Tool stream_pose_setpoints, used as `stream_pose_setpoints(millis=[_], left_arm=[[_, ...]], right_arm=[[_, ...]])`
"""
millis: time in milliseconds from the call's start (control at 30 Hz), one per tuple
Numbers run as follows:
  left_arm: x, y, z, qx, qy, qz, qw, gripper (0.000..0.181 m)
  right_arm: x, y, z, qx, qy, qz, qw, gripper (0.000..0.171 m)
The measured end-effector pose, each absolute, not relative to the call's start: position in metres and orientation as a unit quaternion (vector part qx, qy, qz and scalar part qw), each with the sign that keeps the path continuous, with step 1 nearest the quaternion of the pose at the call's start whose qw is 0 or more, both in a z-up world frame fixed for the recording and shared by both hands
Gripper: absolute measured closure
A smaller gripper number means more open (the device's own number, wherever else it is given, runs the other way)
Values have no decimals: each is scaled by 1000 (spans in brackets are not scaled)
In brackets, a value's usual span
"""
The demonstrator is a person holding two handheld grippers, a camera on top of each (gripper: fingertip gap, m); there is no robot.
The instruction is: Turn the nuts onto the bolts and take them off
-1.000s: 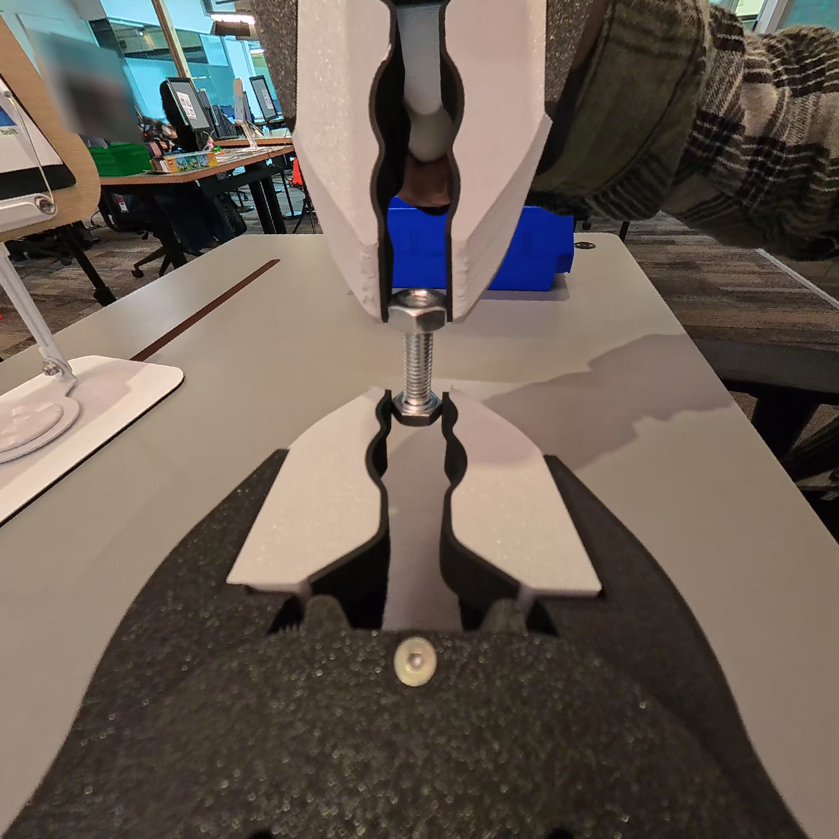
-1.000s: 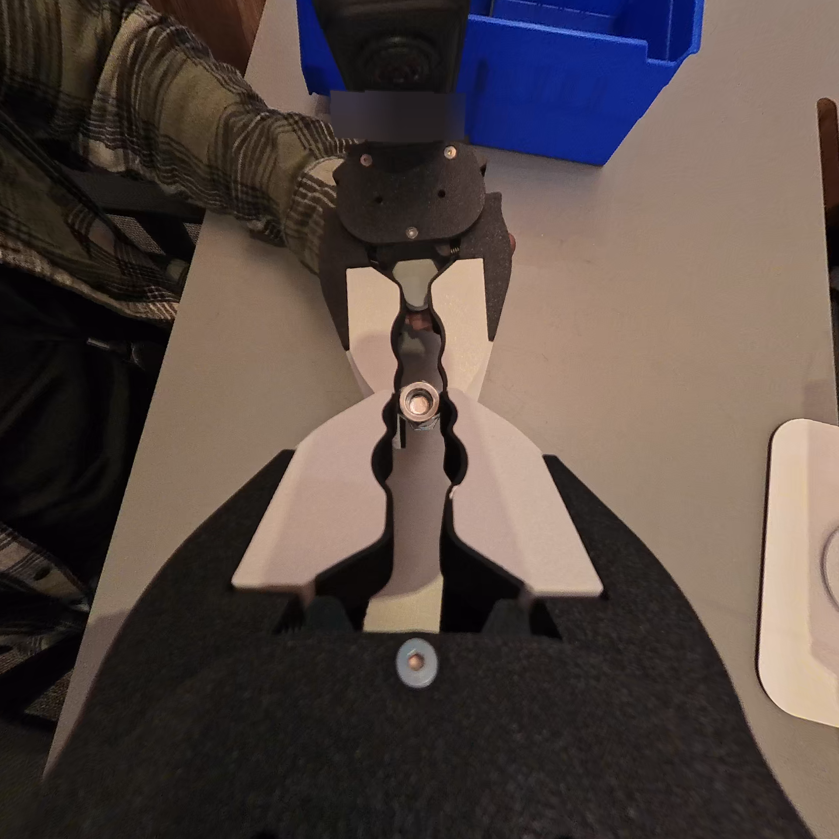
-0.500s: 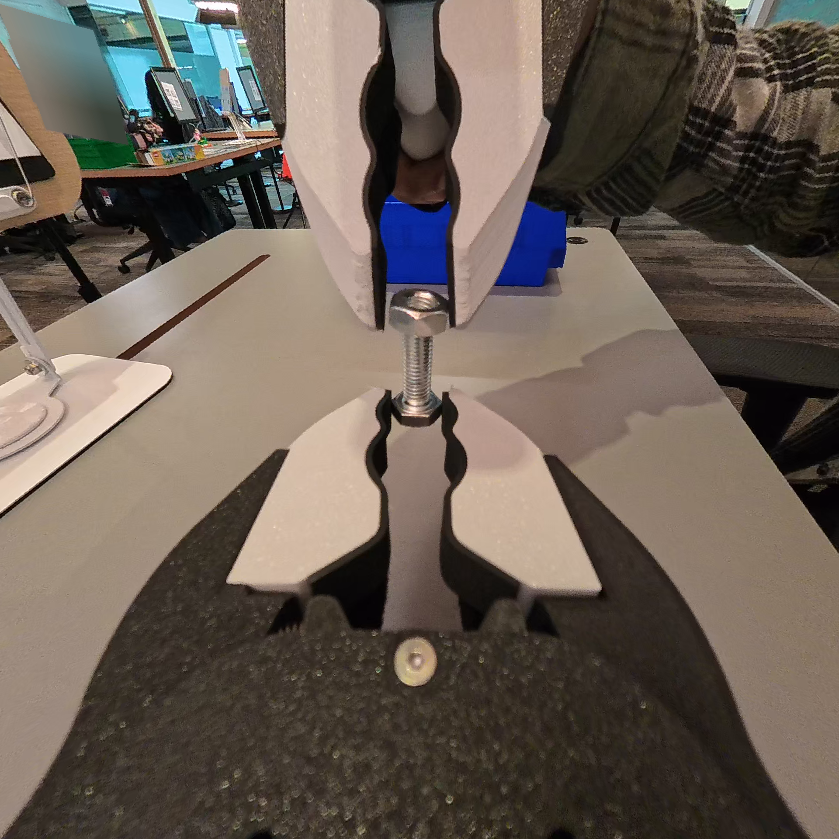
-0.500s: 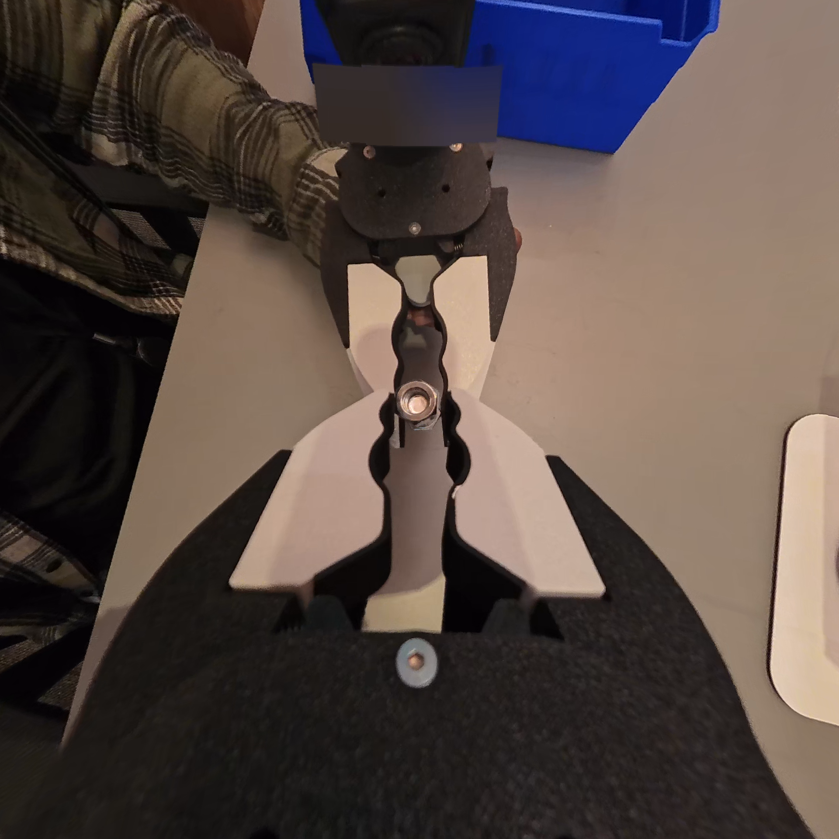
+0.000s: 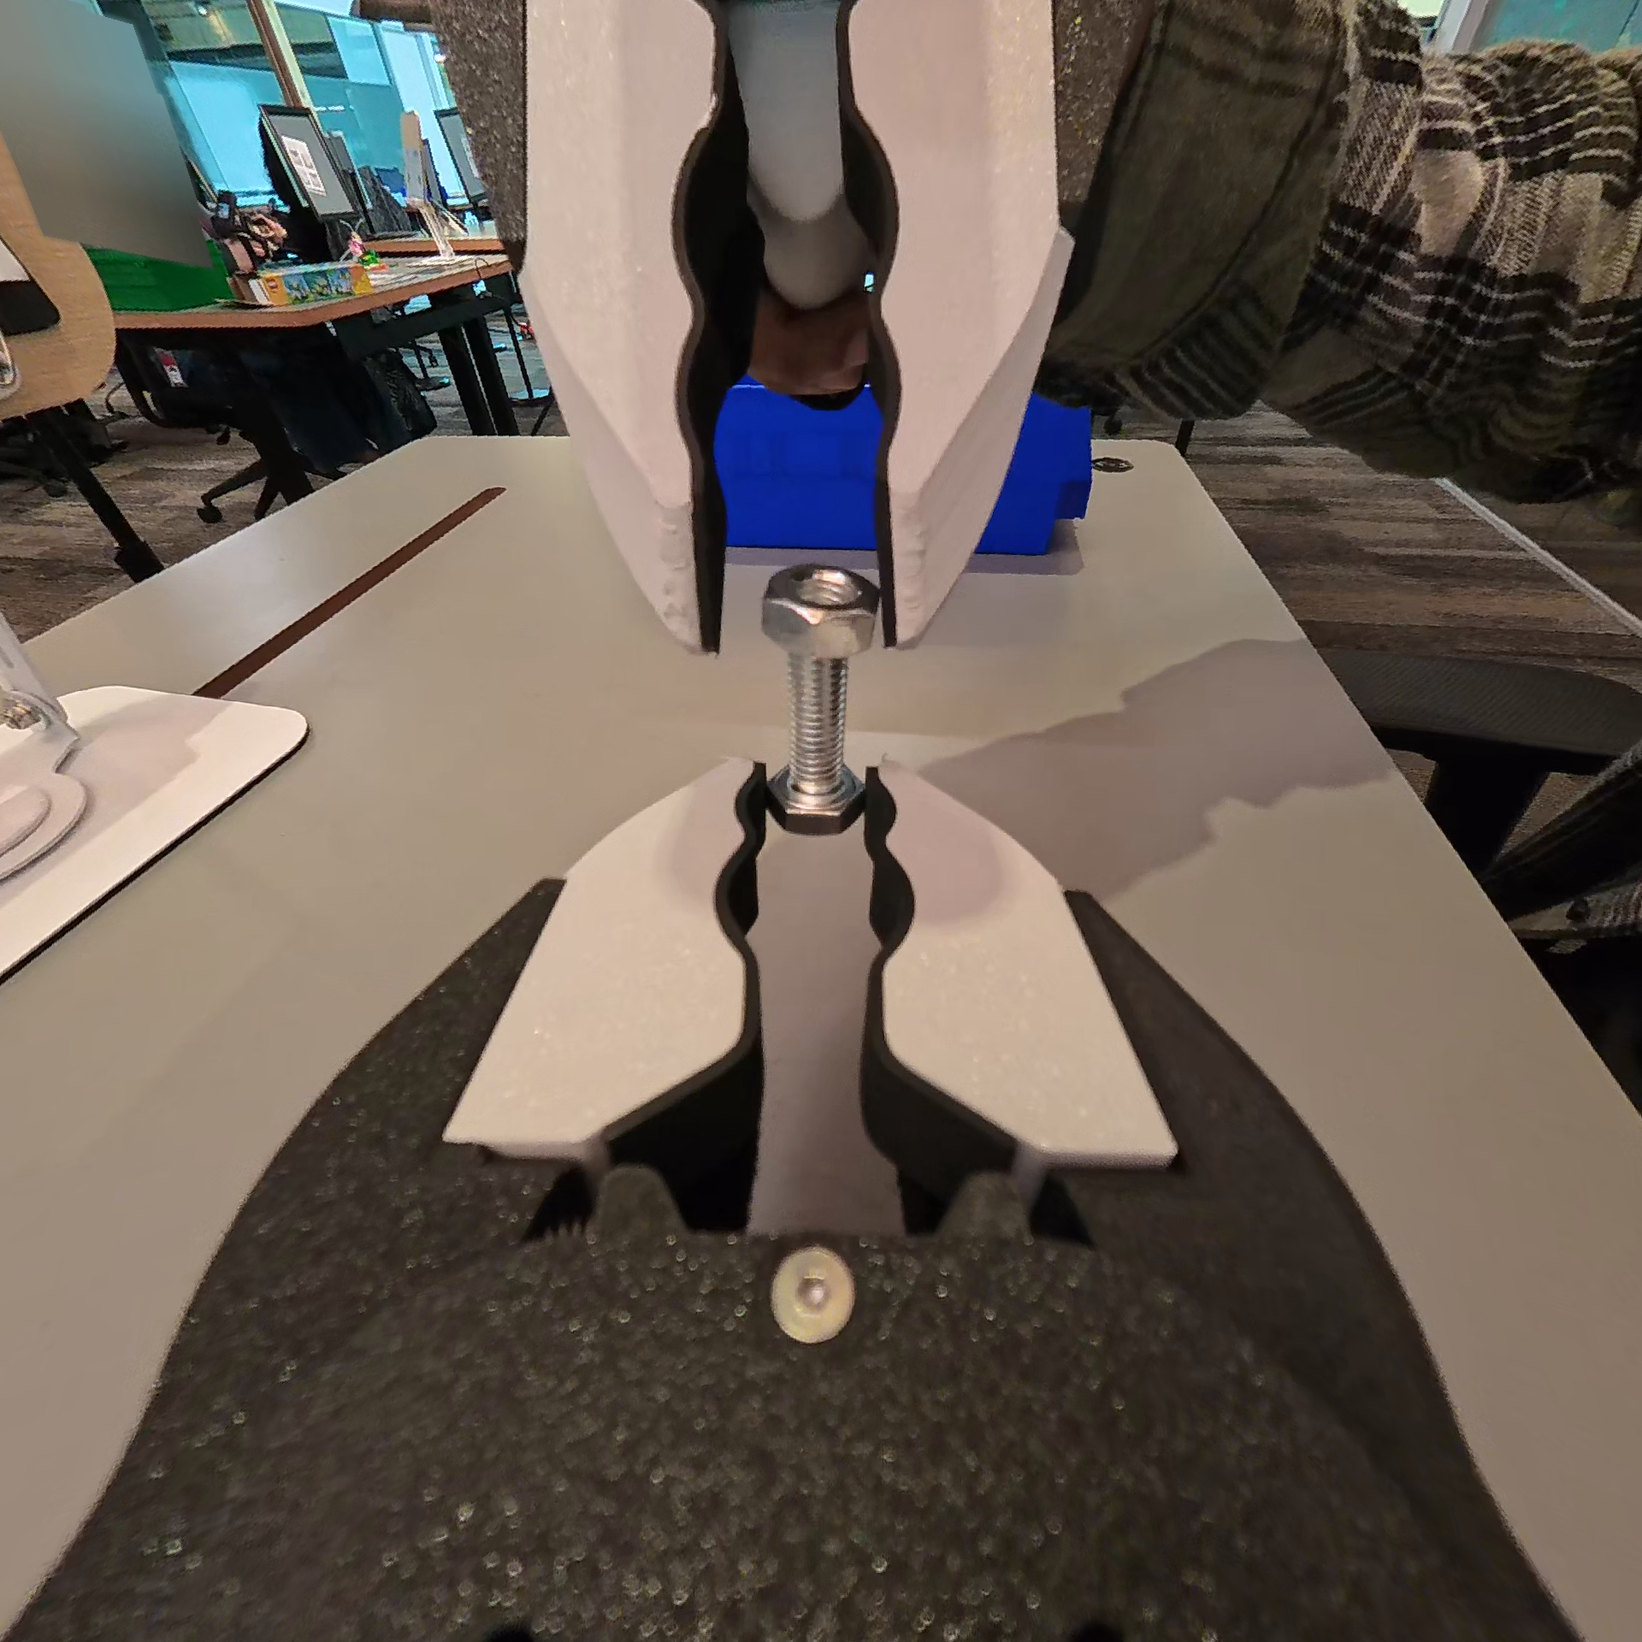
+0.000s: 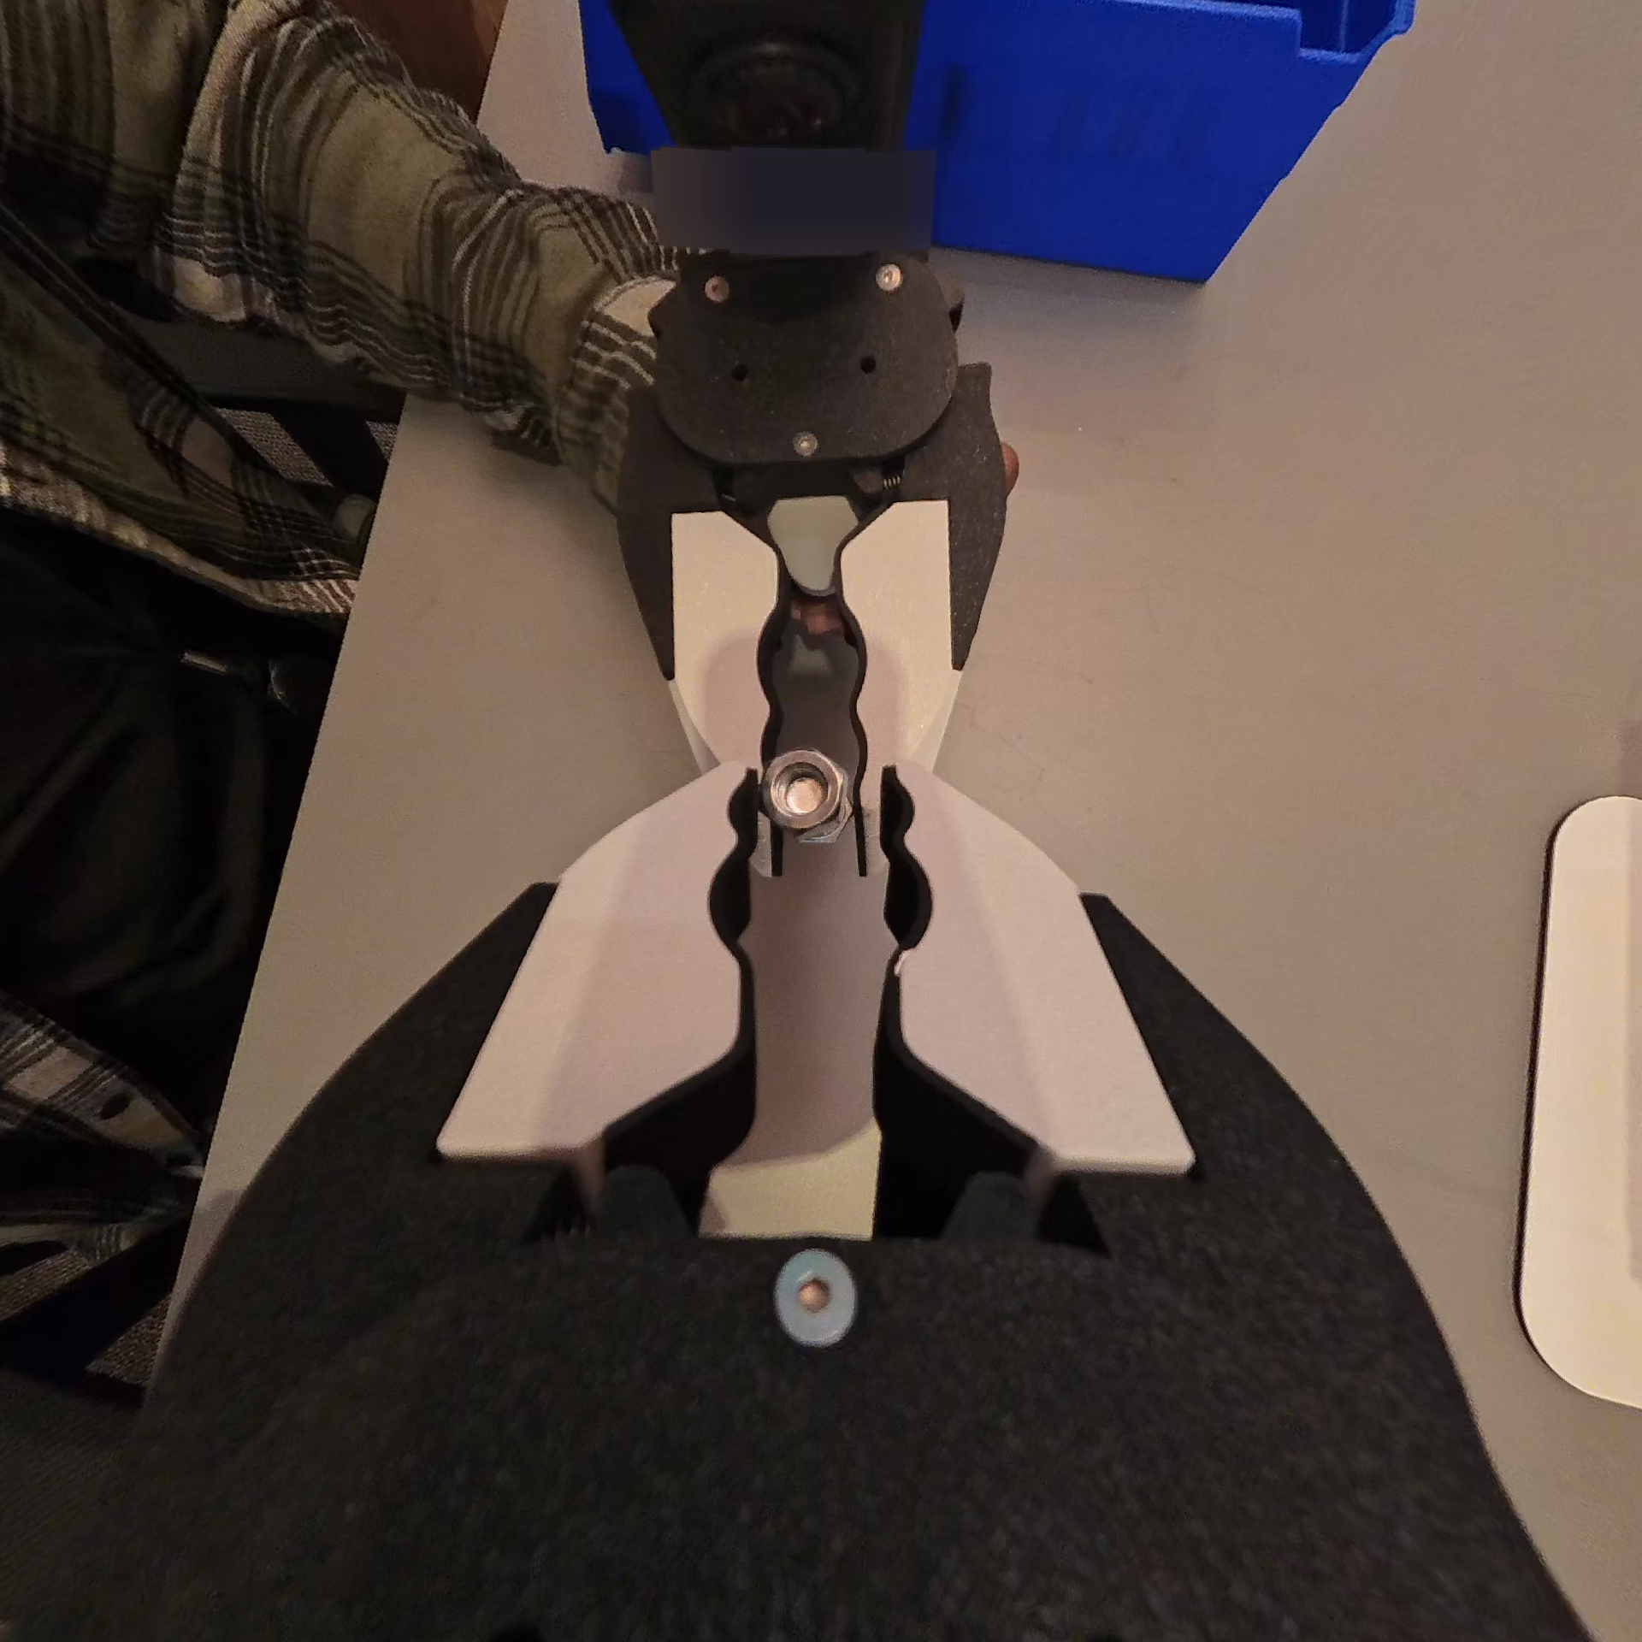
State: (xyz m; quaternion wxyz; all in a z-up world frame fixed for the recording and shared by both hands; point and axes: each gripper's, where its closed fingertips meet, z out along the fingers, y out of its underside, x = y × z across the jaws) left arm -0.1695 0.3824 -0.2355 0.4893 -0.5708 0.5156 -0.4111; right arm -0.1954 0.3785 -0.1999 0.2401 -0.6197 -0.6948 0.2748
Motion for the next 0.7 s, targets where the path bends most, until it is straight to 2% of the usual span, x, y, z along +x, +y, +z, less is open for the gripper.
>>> stream_pose_setpoints(millis=[233,333,567,700], left_arm=[[-169,382,-236,-572,514,-416,486,161],[-170,383,-235,-573,509,-421,485,160],[-172,382,-228,-566,490,-458,479,161],[-172,381,-227,-566,487,-467,474,160]], right_arm=[[-196,378,-199,-618,-694,277,245,138],[-195,379,-197,-619,-690,275,254,130],[-197,372,-175,-601,-596,376,377,86],[-198,365,-167,-576,-558,405,439,80]])
